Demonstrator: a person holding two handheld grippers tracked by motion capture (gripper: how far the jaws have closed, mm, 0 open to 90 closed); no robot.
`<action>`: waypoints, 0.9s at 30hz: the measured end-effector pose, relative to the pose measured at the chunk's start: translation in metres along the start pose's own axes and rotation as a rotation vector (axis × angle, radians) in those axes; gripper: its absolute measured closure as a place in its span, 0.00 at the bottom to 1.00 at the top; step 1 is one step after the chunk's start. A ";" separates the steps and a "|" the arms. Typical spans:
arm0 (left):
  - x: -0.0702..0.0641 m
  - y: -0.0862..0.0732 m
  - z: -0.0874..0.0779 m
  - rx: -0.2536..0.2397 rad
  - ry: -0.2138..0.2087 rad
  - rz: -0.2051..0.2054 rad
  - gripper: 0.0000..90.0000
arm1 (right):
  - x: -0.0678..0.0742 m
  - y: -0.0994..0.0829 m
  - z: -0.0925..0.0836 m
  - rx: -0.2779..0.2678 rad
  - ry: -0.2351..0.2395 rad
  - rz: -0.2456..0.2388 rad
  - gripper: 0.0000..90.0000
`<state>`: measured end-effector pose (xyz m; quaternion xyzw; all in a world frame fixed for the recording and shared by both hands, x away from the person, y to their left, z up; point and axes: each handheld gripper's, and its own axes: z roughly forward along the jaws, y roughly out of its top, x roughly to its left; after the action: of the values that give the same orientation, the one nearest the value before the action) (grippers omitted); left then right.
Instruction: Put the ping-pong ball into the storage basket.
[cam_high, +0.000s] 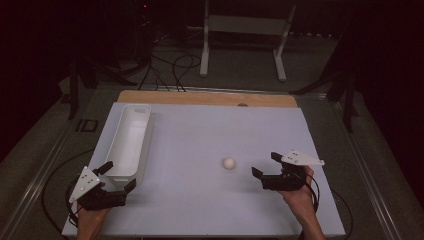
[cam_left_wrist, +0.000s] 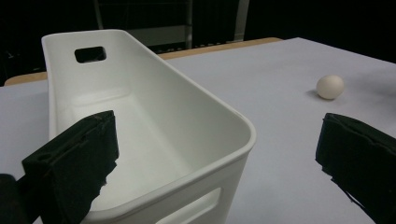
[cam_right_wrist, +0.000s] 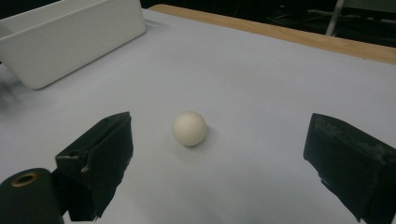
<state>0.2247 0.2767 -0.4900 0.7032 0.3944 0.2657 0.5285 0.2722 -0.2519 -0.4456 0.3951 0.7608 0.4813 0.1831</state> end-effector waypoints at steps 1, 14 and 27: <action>0.000 0.000 0.000 0.000 0.000 0.000 0.00 | 0.000 0.001 0.001 0.004 -0.002 0.000 0.09; 0.000 -0.001 0.002 0.006 -0.006 0.002 0.00 | 0.005 0.013 0.012 0.040 0.002 -0.010 0.09; -0.001 -0.001 0.004 0.014 -0.023 0.010 0.00 | 0.006 0.020 0.023 0.076 0.007 -0.012 0.09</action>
<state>0.2269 0.2735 -0.4924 0.7119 0.3865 0.2577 0.5267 0.2925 -0.2294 -0.4384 0.3954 0.7814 0.4525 0.1682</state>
